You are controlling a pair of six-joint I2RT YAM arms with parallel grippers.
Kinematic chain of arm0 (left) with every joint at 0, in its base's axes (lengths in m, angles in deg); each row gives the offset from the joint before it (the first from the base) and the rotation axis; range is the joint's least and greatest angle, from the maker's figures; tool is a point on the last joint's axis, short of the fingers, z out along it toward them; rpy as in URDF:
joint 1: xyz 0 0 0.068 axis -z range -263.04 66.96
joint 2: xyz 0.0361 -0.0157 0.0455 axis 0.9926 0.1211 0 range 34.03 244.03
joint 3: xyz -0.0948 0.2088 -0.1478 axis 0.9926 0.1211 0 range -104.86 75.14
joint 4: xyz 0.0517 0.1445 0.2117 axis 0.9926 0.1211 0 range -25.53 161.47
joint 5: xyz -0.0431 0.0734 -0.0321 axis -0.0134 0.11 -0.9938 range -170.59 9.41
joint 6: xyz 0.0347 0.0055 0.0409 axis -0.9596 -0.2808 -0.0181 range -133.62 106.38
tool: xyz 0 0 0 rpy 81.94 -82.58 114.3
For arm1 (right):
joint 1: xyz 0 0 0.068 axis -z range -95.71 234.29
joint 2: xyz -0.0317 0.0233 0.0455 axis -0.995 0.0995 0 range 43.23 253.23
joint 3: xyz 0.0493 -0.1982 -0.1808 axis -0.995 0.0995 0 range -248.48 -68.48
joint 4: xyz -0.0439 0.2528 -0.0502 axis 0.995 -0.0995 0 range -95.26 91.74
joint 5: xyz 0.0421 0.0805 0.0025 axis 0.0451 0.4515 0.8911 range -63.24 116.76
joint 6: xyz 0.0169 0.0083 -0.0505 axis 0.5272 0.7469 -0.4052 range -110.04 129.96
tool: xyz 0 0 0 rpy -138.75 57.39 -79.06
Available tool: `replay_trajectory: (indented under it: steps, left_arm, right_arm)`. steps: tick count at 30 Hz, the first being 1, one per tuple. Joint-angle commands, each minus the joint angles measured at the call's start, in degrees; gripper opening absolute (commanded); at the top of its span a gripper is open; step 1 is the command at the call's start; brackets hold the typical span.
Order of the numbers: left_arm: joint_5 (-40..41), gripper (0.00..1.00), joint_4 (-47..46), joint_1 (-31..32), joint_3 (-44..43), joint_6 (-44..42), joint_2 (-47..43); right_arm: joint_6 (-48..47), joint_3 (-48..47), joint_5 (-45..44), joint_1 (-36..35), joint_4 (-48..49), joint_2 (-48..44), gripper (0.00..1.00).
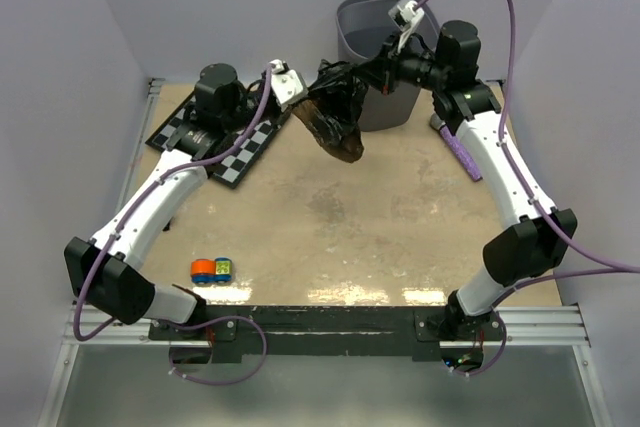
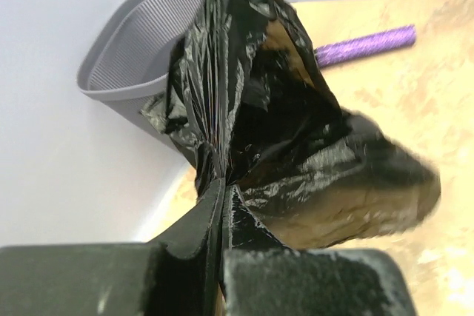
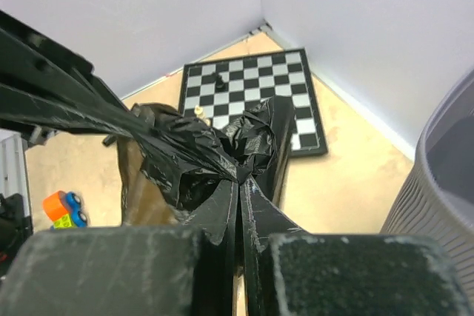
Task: Put the trash bags into the trash bin
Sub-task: Unfold the trash bag at the center of the board.
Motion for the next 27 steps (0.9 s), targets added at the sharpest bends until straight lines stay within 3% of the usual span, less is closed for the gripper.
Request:
replay_trajectory:
  steps: [1, 3, 7, 10, 17, 21, 27]
  left_arm:
    - [4.5, 0.00, 5.5, -1.3, 0.6, -9.6, -3.3]
    - [4.3, 0.03, 5.8, -1.3, 0.2, -10.5, -3.2]
    - [-1.5, 0.43, 5.4, -1.3, -2.3, -10.4, -4.0]
    - [-5.4, 0.57, 2.7, -1.1, -4.0, -7.1, -4.2]
    - [-5.5, 0.59, -1.0, 0.7, -10.0, -5.8, -0.4]
    - [-5.5, 0.59, 5.1, 2.2, -14.3, -13.3, 3.8]
    - [-2.9, 0.57, 7.3, 3.9, -13.1, -25.5, 6.6]
  right_arm:
    - [-5.6, -5.9, -5.5, 3.1, -0.5, -0.2, 0.00]
    - [-4.9, -5.8, -4.6, 3.1, -0.3, -0.4, 0.00]
    - [-4.8, -4.4, -3.9, 3.0, -0.2, -1.1, 0.00]
    - [-3.0, -3.8, -3.9, 2.6, -0.1, -1.3, 0.00]
    - [-3.8, -3.8, -3.4, 1.3, -0.2, -1.6, 0.00]
    - [-3.5, -4.0, -2.9, 0.4, 0.0, -1.5, 0.00]
    - [-3.3, -4.6, -1.6, -1.2, 0.2, -1.9, 0.00]
